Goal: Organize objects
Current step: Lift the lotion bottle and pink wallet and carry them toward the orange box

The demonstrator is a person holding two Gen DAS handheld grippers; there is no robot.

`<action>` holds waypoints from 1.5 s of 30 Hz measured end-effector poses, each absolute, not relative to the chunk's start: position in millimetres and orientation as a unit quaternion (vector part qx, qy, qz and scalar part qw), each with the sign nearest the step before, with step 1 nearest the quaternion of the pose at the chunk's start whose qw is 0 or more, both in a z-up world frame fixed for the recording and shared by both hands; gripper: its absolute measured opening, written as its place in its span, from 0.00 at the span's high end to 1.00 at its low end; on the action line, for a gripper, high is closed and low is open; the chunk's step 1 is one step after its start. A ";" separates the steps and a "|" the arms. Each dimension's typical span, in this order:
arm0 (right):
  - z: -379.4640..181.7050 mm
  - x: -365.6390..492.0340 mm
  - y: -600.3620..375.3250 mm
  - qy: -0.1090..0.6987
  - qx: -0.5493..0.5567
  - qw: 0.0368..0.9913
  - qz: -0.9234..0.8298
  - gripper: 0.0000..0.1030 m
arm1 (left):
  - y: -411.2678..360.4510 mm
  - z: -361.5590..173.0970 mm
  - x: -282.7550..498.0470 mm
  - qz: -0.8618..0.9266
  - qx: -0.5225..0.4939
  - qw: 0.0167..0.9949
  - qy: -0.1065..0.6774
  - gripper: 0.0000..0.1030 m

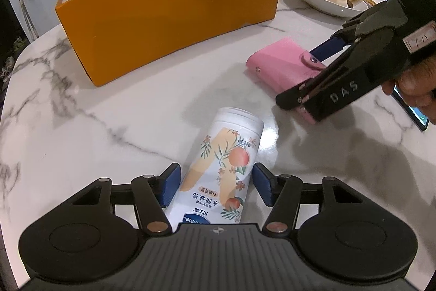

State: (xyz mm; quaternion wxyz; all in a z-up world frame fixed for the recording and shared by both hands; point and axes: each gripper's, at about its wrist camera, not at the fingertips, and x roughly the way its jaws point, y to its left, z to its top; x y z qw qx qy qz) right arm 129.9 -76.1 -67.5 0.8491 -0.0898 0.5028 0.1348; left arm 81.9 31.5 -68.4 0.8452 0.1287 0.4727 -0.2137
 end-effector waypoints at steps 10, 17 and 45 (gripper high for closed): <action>-67.5 131.2 -69.4 0.500 -0.090 0.850 0.143 0.16 | 21.3 -67.6 83.9 -0.226 0.134 0.843 0.469 0.20; -70.8 129.8 -68.6 0.496 -0.091 0.850 0.150 0.15 | 15.8 -64.8 90.5 -0.227 0.131 0.844 0.468 0.38; -49.9 116.8 -64.8 0.481 -0.114 0.855 0.158 0.20 | 41.1 -35.6 89.1 -0.197 0.107 0.866 0.447 0.43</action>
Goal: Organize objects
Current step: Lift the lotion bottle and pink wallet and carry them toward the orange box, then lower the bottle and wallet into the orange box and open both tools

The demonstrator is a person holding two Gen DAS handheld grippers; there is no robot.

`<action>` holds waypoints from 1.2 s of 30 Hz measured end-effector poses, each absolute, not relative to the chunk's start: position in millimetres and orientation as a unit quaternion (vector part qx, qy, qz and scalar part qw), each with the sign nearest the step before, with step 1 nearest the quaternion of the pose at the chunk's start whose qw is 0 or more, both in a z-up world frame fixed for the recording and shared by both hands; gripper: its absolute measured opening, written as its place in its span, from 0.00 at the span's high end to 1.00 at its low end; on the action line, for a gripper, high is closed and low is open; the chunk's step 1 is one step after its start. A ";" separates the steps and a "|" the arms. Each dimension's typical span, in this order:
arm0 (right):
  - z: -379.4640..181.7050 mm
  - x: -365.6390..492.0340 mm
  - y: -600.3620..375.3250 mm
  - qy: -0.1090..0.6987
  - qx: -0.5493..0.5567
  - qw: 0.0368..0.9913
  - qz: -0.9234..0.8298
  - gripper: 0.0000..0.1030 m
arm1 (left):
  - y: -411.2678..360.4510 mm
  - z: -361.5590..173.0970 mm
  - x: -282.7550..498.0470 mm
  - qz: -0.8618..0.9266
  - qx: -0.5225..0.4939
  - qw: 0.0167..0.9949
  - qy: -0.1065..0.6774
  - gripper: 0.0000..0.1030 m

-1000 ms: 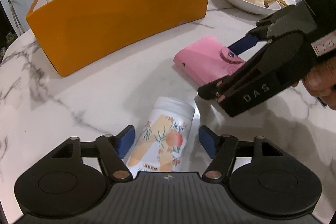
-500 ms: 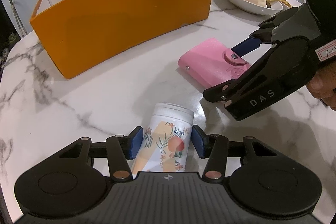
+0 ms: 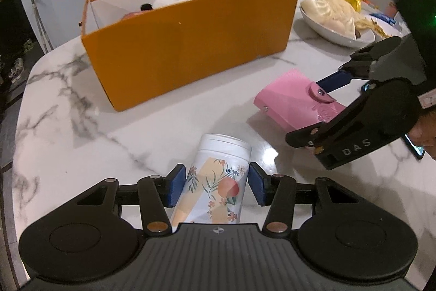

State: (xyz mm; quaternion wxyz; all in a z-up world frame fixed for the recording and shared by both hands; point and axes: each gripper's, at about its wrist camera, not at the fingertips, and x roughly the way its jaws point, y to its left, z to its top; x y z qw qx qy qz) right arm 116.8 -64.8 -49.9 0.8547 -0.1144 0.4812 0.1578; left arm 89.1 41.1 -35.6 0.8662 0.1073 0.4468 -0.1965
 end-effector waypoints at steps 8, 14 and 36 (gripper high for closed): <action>-0.2 103.5 -70.8 0.426 -0.103 0.881 0.177 0.20 | 55.3 1.0 88.1 -0.197 0.077 0.884 0.416 0.43; 41.0 108.7 -80.8 0.390 -0.057 0.901 0.181 0.20 | 52.1 31.7 99.8 -0.200 0.073 0.895 0.391 0.43; 92.9 235.0 -89.1 0.319 0.000 0.939 0.126 0.20 | 27.1 81.9 239.5 -0.139 0.063 0.929 0.338 0.43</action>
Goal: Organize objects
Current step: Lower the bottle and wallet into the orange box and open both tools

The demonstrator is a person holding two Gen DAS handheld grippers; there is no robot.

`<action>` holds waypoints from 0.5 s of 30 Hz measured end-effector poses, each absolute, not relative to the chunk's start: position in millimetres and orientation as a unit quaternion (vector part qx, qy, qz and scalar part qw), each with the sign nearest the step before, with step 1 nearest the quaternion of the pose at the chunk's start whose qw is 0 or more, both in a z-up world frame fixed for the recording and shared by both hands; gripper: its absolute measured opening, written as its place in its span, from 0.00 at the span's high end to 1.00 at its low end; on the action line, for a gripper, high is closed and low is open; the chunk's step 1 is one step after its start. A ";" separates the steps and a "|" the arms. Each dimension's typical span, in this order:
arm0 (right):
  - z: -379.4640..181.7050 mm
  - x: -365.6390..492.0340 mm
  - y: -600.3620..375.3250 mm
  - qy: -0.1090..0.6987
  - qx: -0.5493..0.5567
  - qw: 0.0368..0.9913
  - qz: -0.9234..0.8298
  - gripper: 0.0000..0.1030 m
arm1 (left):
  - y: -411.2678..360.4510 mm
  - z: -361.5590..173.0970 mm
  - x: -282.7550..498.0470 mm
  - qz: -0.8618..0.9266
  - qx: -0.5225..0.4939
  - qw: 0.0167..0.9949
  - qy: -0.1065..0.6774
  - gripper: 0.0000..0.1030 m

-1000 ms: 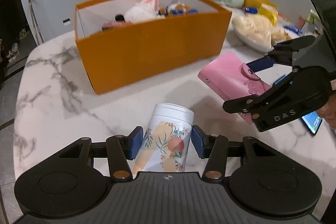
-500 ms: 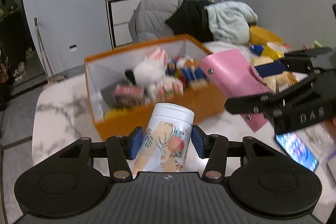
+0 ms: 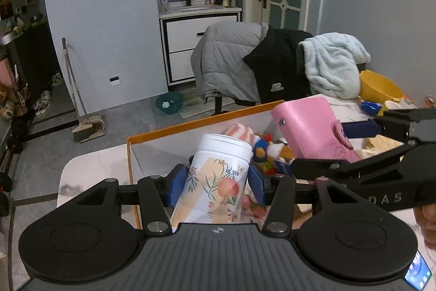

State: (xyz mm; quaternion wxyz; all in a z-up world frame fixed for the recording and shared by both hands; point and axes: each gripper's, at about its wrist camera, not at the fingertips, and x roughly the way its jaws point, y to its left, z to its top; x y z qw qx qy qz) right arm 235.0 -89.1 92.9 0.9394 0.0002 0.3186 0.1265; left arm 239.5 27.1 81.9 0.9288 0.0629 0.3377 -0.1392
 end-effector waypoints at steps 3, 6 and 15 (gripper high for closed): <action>82.4 251.8 -88.4 0.326 0.004 0.938 0.121 0.20 | 26.7 73.6 254.4 -0.132 0.059 0.928 0.345 0.43; 70.2 263.5 -89.1 0.334 0.010 0.935 0.119 0.20 | 33.6 61.7 266.9 -0.128 0.037 0.924 0.359 0.43; 39.6 288.1 -87.6 0.356 0.010 0.927 0.118 0.20 | 53.8 29.0 286.9 -0.091 0.014 0.914 0.394 0.43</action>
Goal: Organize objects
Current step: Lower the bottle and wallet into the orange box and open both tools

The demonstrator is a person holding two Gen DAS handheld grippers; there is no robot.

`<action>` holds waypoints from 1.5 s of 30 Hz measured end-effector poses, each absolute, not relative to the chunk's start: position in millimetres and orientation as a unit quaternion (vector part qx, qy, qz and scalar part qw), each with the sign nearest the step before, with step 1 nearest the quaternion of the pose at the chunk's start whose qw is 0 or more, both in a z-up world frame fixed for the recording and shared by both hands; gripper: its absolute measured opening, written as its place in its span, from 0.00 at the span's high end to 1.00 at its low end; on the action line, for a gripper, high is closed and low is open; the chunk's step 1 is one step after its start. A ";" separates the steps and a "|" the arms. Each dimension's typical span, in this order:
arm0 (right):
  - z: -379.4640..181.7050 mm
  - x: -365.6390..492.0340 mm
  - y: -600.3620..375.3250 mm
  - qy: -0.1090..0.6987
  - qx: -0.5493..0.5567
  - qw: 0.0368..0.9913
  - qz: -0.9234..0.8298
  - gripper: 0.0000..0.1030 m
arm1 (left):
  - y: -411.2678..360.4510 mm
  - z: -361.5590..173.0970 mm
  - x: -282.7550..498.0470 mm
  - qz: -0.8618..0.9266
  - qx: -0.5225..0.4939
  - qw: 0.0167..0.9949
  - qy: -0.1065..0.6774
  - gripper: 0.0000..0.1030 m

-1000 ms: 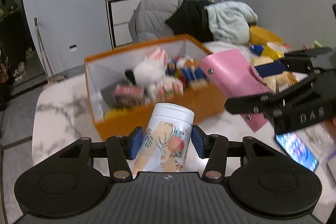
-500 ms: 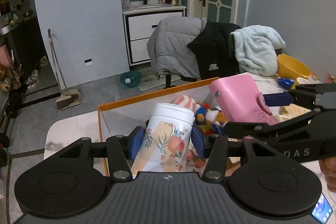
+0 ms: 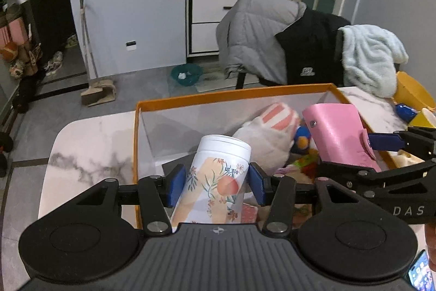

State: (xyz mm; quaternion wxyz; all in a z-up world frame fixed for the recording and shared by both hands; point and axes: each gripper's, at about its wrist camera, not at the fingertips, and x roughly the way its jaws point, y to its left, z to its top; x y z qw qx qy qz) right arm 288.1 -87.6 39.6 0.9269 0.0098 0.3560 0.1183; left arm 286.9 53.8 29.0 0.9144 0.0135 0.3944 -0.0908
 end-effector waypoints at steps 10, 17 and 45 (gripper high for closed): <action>12.8 297.8 -79.1 0.374 -0.005 0.921 0.114 0.20 | 47.4 13.8 296.1 -0.081 0.013 0.910 0.406 0.43; 2.0 301.0 -73.1 0.377 -0.015 0.919 0.112 0.19 | 43.1 10.0 303.3 -0.071 0.022 0.911 0.405 0.44; 20.2 283.1 -98.7 0.412 -0.016 0.902 0.130 0.74 | 65.3 29.1 275.4 -0.086 0.018 0.923 0.374 0.35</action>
